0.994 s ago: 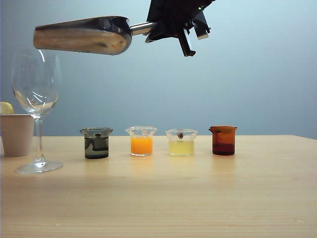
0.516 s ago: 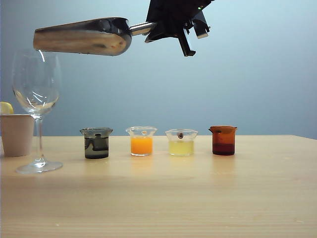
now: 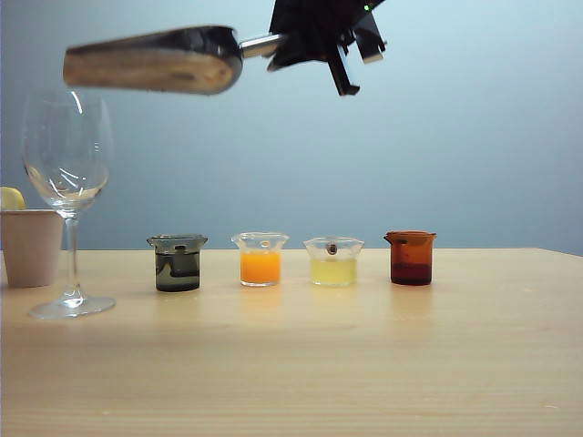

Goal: Pick up the ice scoop on the desk filled with ice cubes, pour the ice into the goblet, and finally put the scoop back on the table.

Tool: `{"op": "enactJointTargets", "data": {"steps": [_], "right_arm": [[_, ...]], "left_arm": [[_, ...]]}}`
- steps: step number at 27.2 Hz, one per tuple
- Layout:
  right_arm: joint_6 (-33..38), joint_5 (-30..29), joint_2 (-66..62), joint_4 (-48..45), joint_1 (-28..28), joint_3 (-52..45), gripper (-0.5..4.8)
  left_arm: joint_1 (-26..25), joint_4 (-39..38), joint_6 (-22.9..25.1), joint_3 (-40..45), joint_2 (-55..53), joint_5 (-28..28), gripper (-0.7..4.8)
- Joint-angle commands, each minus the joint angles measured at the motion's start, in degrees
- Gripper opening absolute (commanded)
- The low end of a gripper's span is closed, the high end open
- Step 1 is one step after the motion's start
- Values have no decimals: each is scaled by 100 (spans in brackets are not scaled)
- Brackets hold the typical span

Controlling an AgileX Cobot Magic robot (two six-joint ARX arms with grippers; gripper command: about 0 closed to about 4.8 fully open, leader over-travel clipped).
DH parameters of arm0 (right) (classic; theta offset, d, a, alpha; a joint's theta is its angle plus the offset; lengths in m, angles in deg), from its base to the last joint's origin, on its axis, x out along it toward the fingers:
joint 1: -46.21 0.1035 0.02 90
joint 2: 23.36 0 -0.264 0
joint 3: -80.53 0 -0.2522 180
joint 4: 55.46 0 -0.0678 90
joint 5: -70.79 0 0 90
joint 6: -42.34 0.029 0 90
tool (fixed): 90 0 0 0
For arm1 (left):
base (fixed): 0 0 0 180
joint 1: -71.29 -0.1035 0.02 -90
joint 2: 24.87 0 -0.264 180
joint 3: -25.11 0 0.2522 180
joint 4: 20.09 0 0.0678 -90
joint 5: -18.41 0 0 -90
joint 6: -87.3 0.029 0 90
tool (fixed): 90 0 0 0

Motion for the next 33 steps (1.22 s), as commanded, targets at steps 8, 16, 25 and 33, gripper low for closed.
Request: {"op": "enactJointTargets", "data": {"steps": [8, 16, 25, 33], "right_arm": [[-96, 109, 52, -90, 42, 66, -5], [-391, 332, 52, -28, 136, 227, -5], [-420, 356, 50, 83, 136, 295, -5], [-437, 356, 50, 83, 136, 295, -5]], "left_arm": [[2, 42, -20, -24, 15, -7, -5], [2, 42, -20, -24, 15, -7, -5], [2, 42, -20, -24, 15, -7, -5], [2, 28, -20, -24, 15, -9, -5]]}}
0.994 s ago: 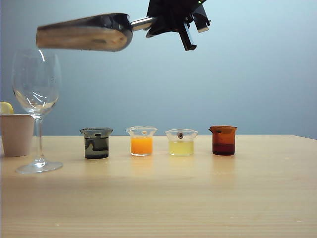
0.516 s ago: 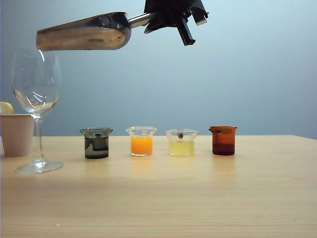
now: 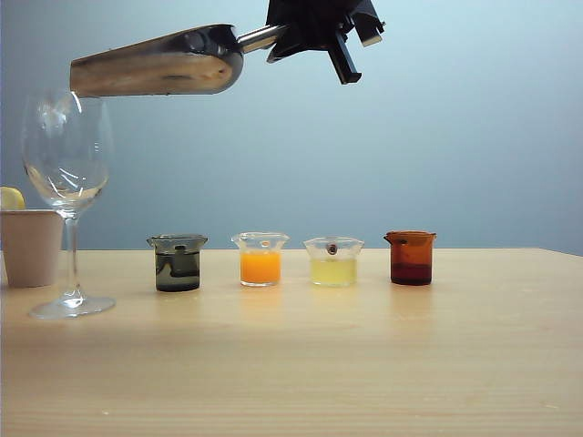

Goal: Pick up the ice scoop on the desk filled with ice cubes, pour the ice into the goblet, and finally put the scoop back on the table.

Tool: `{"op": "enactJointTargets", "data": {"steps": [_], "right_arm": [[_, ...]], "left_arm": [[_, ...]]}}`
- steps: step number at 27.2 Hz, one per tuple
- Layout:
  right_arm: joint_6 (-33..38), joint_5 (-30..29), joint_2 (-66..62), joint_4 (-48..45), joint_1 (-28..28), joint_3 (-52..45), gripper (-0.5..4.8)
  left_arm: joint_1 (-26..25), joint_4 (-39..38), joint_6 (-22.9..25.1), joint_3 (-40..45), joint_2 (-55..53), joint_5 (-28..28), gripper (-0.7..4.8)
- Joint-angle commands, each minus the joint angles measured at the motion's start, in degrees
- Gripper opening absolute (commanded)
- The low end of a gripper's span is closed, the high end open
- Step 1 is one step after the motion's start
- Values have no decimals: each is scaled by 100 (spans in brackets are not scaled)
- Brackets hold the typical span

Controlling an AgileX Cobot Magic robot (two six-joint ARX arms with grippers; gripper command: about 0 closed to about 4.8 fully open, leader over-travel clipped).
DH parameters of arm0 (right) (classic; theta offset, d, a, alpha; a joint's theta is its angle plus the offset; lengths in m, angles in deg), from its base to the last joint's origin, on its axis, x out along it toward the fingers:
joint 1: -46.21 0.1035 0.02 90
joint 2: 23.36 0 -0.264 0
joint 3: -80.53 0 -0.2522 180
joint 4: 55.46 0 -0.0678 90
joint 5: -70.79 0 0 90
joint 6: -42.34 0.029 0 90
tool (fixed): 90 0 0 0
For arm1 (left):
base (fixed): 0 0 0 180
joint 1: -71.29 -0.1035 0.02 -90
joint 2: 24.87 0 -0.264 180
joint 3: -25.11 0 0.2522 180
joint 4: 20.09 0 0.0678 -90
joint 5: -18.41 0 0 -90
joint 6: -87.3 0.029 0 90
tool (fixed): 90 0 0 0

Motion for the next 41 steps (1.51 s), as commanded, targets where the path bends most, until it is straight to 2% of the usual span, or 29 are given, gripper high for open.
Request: {"op": "enactJointTargets", "data": {"steps": [1, 41], "right_arm": [[33, -2, 52, -208, 13, 72, -5], [-221, 44, 52, -203, 11, 131, -5]], "left_arm": [[2, 7, -17, -24, 15, -9, -5], [2, -31, -15, -24, 15, -7, -5]]}}
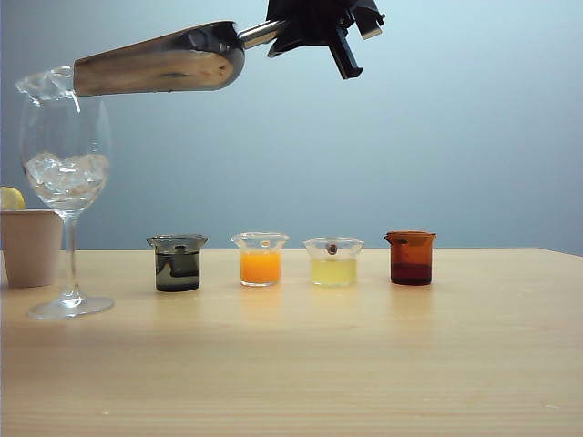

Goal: Pick up the ice scoop on the desk filled with ice cubes, pour the ice into the goblet, and finally put the scoop back on the table.

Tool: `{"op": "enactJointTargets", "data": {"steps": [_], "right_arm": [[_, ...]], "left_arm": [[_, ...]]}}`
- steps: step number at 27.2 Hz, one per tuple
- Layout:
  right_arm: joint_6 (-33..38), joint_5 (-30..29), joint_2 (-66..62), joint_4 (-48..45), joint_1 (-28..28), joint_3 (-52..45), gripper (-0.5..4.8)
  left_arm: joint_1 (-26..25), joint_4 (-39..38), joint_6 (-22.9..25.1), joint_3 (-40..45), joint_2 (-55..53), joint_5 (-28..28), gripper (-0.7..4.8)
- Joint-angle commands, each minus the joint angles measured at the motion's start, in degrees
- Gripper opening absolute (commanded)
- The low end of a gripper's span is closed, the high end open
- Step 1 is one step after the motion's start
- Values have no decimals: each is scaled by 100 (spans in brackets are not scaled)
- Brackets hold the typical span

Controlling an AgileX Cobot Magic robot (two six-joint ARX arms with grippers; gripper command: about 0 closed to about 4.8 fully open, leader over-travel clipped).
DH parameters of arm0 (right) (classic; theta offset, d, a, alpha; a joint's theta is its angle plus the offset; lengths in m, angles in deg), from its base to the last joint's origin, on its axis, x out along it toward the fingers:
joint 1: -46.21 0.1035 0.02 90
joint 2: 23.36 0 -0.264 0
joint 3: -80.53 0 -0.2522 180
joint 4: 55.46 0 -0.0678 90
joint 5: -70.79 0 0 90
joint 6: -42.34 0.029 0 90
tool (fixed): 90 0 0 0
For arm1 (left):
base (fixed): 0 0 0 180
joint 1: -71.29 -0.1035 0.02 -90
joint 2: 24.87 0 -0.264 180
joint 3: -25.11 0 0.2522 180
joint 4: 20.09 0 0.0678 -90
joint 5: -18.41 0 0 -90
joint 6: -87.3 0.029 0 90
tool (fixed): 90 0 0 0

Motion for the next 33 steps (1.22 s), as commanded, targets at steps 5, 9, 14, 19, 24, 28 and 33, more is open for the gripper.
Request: {"op": "enactJointTargets", "data": {"steps": [5, 9, 14, 19, 24, 28, 33], "right_arm": [[-39, 0, 50, -190, 13, 63, -5], [-76, -2, 50, -188, 13, 63, -5], [-79, -2, 50, -188, 13, 63, -5], [-188, -2, 50, -142, 13, 103, -5], [-186, -2, 52, -144, 13, 103, -5], [-186, -2, 52, -144, 13, 103, -5], [-186, -7, 52, -144, 11, 103, -5]], "left_arm": [[2, 22, -15, -24, 15, -7, -5], [2, 22, -15, -24, 15, -7, -5], [2, 28, -15, -24, 15, -7, -5], [2, 28, -15, -24, 15, -7, -5], [2, 31, -15, -24, 13, -7, -5], [2, 31, -15, -24, 13, -7, -5], [2, 31, -15, -24, 13, -7, -5]]}}
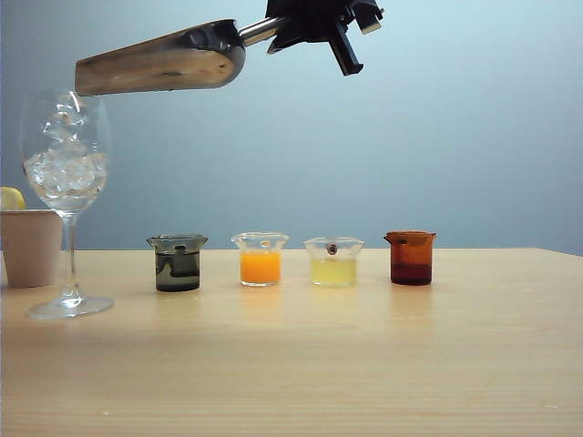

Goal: Pick up the ice scoop on the desk filled with ice cubes, pour the ice into the goblet, and finally put the scoop back on the table.

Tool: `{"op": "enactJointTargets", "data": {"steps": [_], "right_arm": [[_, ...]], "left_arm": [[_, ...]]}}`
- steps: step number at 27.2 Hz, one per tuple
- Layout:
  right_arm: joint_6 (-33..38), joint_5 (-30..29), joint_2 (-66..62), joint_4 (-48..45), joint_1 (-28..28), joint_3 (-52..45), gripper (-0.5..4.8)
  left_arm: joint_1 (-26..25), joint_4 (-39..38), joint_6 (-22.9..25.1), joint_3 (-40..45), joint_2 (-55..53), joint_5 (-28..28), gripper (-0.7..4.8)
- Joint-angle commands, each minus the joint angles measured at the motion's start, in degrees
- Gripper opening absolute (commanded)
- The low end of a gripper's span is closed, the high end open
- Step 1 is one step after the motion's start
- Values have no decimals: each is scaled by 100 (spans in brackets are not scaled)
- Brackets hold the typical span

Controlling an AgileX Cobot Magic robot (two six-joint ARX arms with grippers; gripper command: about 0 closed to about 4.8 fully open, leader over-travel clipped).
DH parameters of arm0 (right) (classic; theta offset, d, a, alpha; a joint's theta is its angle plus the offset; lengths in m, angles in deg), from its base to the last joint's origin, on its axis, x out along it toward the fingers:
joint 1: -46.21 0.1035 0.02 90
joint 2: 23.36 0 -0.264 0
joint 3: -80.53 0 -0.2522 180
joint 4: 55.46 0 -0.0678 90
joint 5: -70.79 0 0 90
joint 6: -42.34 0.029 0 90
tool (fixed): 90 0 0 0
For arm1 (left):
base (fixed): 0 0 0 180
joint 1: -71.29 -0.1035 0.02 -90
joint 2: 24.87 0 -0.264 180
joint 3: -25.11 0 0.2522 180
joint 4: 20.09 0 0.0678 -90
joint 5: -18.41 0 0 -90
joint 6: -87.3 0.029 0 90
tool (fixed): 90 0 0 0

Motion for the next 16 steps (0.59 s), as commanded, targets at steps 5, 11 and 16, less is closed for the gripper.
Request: {"op": "enactJointTargets", "data": {"steps": [5, 11, 16], "right_arm": [[33, -240, 55, -140, -63, 42, -5], [221, -544, 118, -90, -208, 42, -5], [286, -835, 151, -101, -317, 37, -5]], "left_arm": [[2, 61, -17, -24, 13, -4, -5], [2, 66, -17, -24, 13, 15, -5], [2, 79, -15, -24, 11, 35, -5]]}}
